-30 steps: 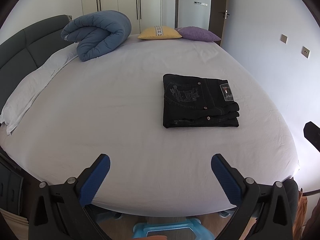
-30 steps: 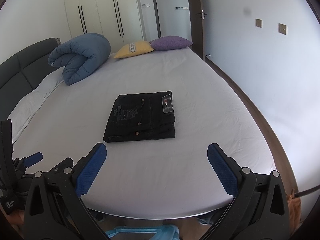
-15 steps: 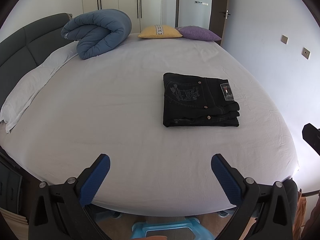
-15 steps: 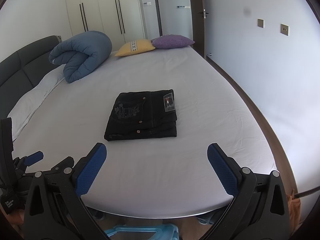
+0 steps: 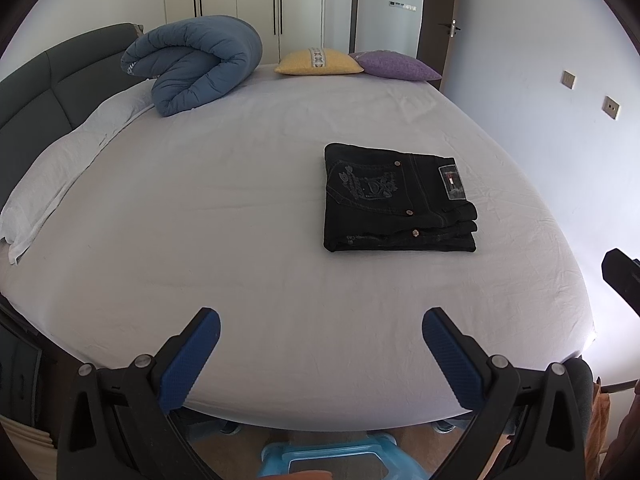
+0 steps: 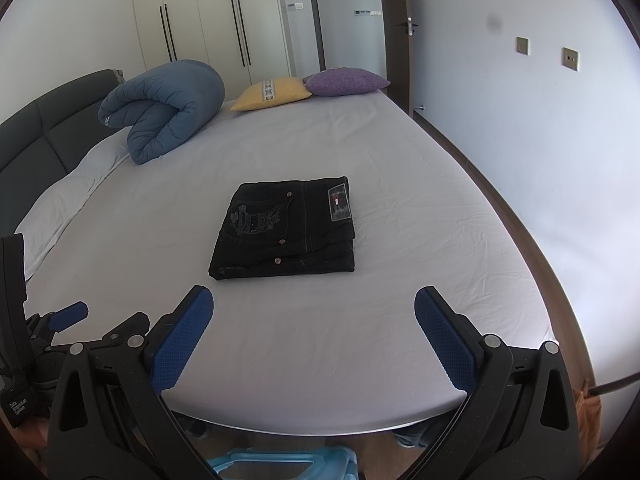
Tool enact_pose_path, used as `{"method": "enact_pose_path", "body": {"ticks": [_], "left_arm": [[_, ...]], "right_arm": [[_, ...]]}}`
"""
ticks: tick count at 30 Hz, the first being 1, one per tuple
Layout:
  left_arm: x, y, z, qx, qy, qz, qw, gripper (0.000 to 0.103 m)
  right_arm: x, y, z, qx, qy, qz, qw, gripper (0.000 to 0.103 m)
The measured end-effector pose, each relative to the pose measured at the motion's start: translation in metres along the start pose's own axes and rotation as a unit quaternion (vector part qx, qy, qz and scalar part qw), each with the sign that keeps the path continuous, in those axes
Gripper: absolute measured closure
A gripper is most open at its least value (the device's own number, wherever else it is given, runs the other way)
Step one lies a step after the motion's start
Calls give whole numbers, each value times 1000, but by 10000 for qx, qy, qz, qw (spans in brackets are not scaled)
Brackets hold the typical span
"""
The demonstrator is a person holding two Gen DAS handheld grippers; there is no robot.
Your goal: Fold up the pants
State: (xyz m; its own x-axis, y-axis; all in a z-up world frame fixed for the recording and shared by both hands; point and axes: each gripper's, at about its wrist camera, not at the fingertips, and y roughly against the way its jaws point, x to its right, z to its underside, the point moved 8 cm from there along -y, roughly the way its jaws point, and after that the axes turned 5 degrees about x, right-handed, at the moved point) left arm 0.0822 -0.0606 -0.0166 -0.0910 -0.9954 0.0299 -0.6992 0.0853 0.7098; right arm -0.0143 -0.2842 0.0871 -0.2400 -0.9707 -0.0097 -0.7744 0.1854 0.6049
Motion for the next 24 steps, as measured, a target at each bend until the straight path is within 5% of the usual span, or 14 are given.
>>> {"method": "enact_pose_path", "body": {"ticks": [24], "left_arm": [[3,1,1,-28,-11,73,10000,0]], "right_arm": [[2,-1,0,-19,-6,-23,10000,0]]}}
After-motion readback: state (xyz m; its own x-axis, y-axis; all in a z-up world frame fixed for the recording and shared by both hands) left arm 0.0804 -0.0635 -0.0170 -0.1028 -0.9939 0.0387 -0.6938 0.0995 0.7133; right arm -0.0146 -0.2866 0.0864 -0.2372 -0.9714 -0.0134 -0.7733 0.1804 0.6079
